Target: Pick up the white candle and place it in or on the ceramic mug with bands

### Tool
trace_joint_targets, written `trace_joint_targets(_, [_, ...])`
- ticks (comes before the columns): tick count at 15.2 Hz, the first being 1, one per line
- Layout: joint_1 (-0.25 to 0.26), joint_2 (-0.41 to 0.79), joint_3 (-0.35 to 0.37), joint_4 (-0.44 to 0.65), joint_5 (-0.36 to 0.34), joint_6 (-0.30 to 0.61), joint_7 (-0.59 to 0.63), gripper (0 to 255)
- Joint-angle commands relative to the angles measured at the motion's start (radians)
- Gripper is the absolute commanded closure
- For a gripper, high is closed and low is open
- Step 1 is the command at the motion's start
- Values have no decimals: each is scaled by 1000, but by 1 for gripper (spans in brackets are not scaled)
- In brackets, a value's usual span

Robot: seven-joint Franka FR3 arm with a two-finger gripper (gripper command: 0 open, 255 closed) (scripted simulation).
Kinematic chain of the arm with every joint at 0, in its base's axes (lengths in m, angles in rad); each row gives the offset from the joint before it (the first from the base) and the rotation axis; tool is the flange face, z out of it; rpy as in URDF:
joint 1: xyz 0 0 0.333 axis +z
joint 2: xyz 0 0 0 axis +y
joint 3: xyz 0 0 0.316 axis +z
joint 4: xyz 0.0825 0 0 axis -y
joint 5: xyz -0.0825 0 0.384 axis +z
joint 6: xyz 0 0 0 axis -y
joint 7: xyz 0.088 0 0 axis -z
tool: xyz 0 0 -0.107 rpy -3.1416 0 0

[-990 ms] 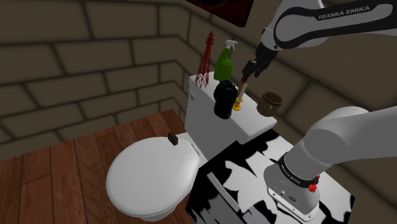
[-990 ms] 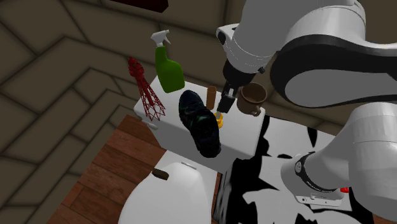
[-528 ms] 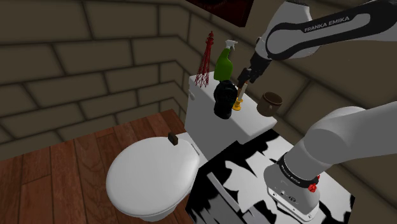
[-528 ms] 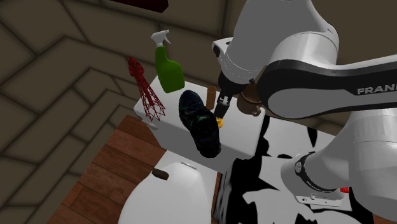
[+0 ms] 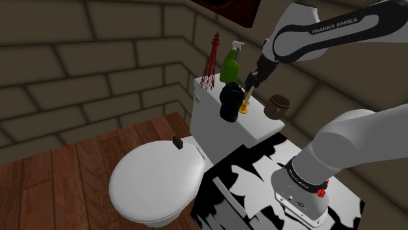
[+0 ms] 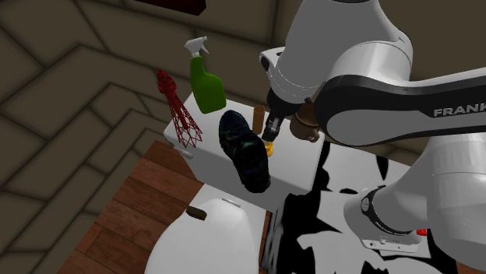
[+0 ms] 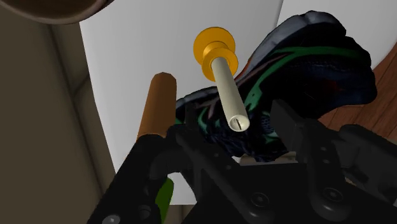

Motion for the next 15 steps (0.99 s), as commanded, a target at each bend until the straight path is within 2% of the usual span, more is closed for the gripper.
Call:
trace_joint_targets(1, [0, 0, 0, 0, 0, 0, 0, 255])
trace_joint_targets(9, [0, 0, 0, 0, 0, 0, 0, 255])
trace_joint_targets(15, [0, -47, 7, 54, 3, -101, 2, 255])
